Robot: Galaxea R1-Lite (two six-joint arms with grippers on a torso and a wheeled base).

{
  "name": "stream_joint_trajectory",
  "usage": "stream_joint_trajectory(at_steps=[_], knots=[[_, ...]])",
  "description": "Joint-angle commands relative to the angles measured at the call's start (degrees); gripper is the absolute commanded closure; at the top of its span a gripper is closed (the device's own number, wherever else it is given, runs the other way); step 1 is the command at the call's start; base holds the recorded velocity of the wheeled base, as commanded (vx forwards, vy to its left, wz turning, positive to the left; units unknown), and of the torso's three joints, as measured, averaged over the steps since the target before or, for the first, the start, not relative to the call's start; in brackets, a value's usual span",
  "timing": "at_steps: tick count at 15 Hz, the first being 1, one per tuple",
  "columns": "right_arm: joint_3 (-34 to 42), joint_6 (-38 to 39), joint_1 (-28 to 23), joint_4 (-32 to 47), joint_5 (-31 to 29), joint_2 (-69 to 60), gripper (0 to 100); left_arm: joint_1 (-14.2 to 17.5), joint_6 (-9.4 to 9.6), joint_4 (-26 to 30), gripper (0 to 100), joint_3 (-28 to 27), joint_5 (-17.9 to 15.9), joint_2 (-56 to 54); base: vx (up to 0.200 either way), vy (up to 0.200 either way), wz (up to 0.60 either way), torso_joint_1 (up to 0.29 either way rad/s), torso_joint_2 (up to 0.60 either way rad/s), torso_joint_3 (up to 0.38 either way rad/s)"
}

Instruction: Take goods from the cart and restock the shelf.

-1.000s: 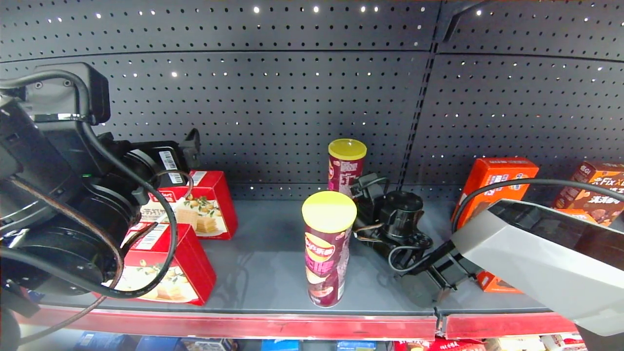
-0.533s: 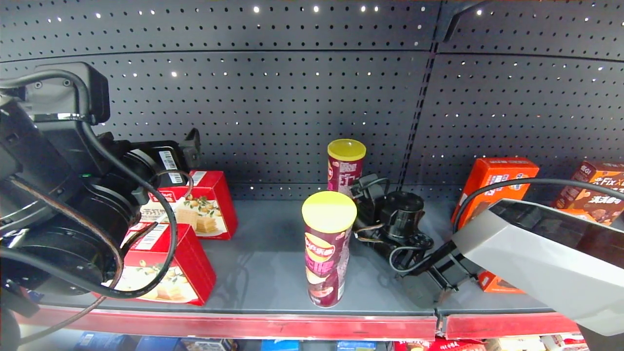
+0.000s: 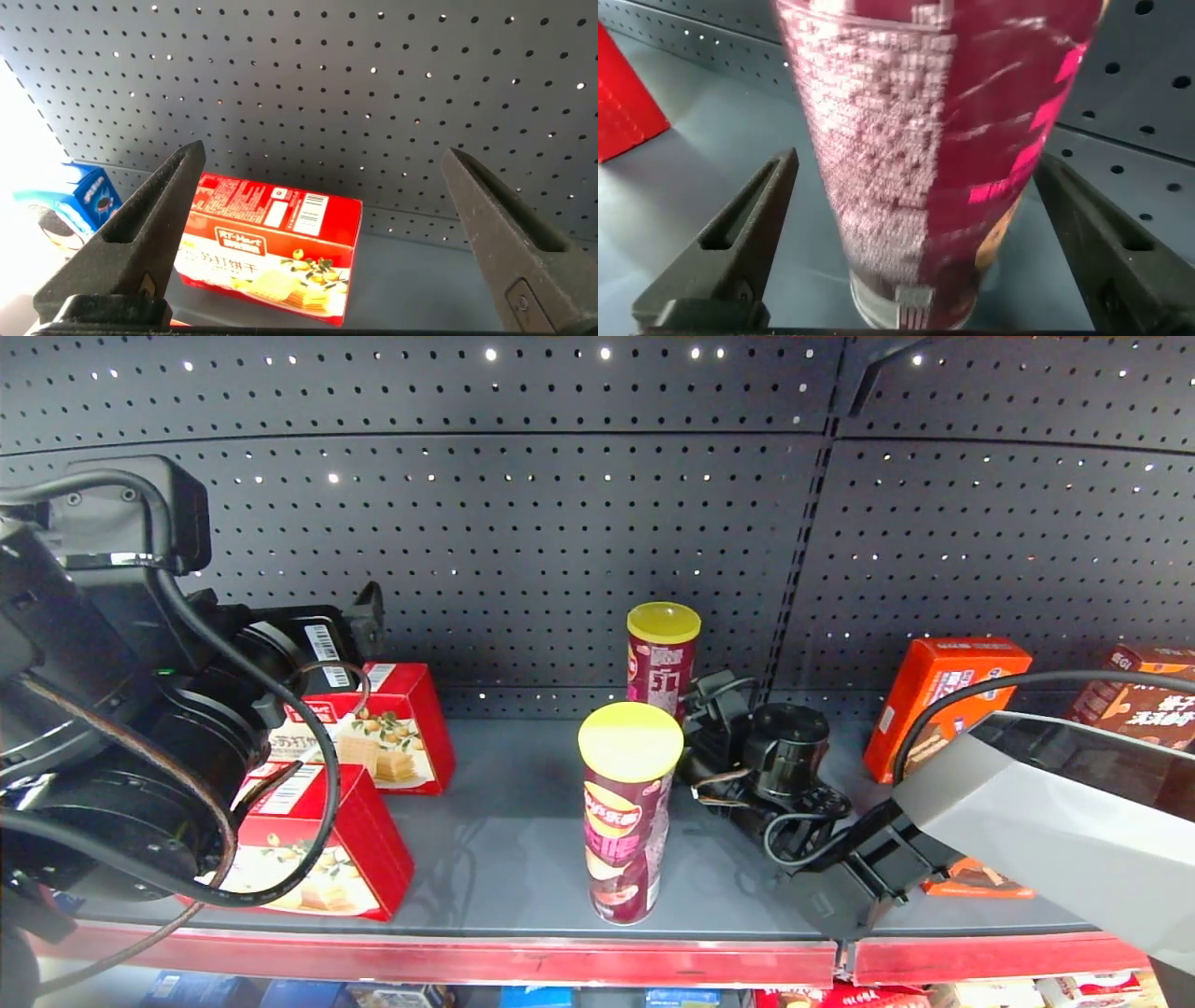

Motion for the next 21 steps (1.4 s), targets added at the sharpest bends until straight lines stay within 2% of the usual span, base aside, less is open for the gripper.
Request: stream_joint_trajectory(at_steps=[1,14,21], knots=[[1.2,0.0,0.0,-0.1,0.0,-1.6,0,0.0,0.0,0.0,0,0.0,0.0,0.1,0.0,0.0,0.0,0.0,0.0,0.0],[14.6,0.3,0.6,0.4,0.7,-13.6,0,0.0,0.0,0.0,0,0.0,0.0,0.1,0.0,0.0,0.0,0.0,0.0,0.0],[19.6,0.4,-1.5,0.6,0.7,-18.1,0,0.3,0.0,-0.1,0,-0.1,0.0,0.1,0.0,0.0,0.0,0.0,0.0,0.0]])
